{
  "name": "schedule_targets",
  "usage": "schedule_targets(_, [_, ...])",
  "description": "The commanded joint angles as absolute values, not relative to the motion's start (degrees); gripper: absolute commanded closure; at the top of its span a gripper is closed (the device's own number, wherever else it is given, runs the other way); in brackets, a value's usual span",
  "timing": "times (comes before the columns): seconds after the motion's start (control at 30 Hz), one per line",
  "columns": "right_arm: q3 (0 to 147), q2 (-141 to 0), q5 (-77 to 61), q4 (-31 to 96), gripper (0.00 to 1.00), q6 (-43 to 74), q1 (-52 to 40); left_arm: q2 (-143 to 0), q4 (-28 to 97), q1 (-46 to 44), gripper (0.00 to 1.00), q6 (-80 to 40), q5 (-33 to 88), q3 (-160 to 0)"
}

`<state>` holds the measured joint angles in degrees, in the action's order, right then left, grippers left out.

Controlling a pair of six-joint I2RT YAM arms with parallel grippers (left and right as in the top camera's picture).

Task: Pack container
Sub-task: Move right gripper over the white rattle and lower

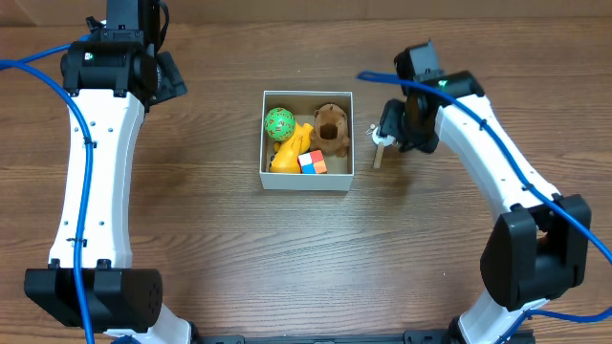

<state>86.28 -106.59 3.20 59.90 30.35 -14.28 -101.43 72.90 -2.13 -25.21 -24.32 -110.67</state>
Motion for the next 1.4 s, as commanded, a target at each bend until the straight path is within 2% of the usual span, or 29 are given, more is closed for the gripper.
schedule_targets(0.0, [81.43,-106.85,2.63,57.39,0.35,31.59,-14.28,-101.89,73.03,-1.89,0.00,-24.64,-25.45,-111.15])
schedule_targets(0.6, [76.12,-108.33,2.94,47.33,0.37,31.20,-16.93,-101.89,73.03,-1.89,0.00,-24.62,-25.45,-111.15])
schedule_targets(1.07, [76.12,-115.24,3.99,42.28,0.39,24.97,-16.93,-101.89,73.03,-1.89,0.00,-24.62,-25.45,-111.15])
schedule_targets(1.2, [76.12,-115.24,3.95,42.15,0.55,23.97,-16.93,-101.89,73.03,-1.89,0.00,-24.62,-25.45,-111.15])
schedule_targets(1.37, [76.12,-115.22,3.95,42.28,0.60,23.94,-16.93,-101.89,73.03,-1.89,0.00,-24.62,-25.45,-111.15])
